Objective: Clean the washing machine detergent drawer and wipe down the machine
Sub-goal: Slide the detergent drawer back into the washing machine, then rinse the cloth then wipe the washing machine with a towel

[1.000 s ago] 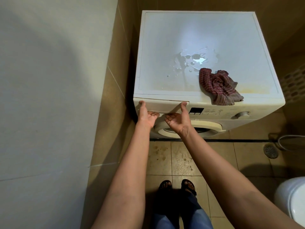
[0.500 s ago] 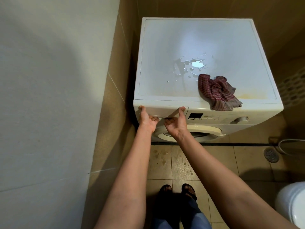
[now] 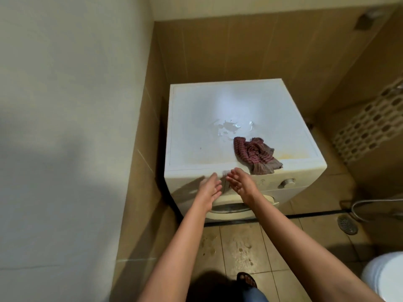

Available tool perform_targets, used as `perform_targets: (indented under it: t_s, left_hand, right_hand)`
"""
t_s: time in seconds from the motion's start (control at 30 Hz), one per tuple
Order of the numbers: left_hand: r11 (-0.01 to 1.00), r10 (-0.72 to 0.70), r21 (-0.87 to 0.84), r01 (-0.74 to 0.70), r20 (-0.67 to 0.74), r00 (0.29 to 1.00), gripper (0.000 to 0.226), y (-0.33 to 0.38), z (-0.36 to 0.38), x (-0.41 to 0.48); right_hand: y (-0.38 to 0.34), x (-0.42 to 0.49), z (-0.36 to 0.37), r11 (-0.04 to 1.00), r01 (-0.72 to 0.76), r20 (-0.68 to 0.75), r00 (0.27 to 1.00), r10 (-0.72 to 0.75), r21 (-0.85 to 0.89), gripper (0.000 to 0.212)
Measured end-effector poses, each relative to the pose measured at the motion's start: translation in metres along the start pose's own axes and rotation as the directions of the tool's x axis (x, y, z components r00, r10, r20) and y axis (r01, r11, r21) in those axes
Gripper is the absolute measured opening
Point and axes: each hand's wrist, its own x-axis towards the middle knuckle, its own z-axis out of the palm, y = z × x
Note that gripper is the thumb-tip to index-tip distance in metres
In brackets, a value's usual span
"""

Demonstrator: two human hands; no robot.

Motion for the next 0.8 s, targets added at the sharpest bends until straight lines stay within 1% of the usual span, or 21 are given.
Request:
perform_targets:
  t_s: [0.1,0.17,0.23,0.3,0.4,0.47,0.53,0.6,0.7,0.77,0.8]
  left_hand:
    - [0.987,0.021,0.16,-0.027,0.04,0.999,0.044,0.015,0.022,-0.002]
    - [0.967,0.039,0.25,-0.049,0.043,0.998,0.034,0.028,0.036,0.002]
    - [0.948,0.053,0.313,-0.062,0.038,0.998,0.025,0.038,0.048,0.008]
    - [0.937,0.063,0.341,-0.07,0.031,0.998,0.02,0.049,0.061,0.016]
    - [0.916,0.076,0.395,-0.065,-0.012,0.997,0.029,0.059,0.077,0.032]
    - [0.898,0.083,0.436,-0.056,-0.045,0.995,0.03,0.063,0.086,0.046]
    - [0.885,0.086,0.464,-0.046,-0.065,0.994,0.028,0.064,0.094,0.064]
    - [0.865,0.098,0.5,-0.052,-0.066,0.993,0.027,0.063,0.099,0.08]
    - [0.862,0.082,0.507,-0.022,-0.095,0.992,0.046,0.063,0.109,0.1]
    - [0.858,0.096,0.514,-0.008,-0.145,0.985,0.06,0.063,0.115,0.106]
    - [0.841,0.111,0.541,0.0,-0.173,0.979,0.063,0.063,0.117,0.108]
  right_hand:
    - [-0.031,-0.007,-0.018,0.973,0.192,-0.092,0.974,-0.205,-0.131,0.007]
    - [-0.051,-0.007,-0.031,0.924,0.275,-0.126,0.94,-0.316,-0.268,0.007]
    - [-0.068,-0.001,-0.043,0.851,0.302,-0.134,0.911,-0.391,-0.429,0.01]
    - [-0.085,0.008,-0.055,0.775,0.291,-0.132,0.893,-0.43,-0.561,0.014]
    - [-0.107,0.027,-0.071,0.641,0.264,-0.074,0.89,-0.45,-0.721,0.028]
    - [-0.119,0.042,-0.077,0.564,0.24,-0.034,0.901,-0.432,-0.79,0.038]
    - [-0.13,0.055,-0.08,0.502,0.207,-0.013,0.916,-0.4,-0.839,0.049]
    - [-0.135,0.068,-0.081,0.467,0.193,0.01,0.931,-0.366,-0.863,0.058]
    - [-0.141,0.089,-0.081,0.431,0.17,0.037,0.953,-0.301,-0.886,0.068]
    - [-0.139,0.102,-0.083,0.373,0.164,0.06,0.959,-0.276,-0.913,0.066]
    - [-0.139,0.106,-0.084,0.343,0.17,0.074,0.958,-0.276,-0.924,0.061]
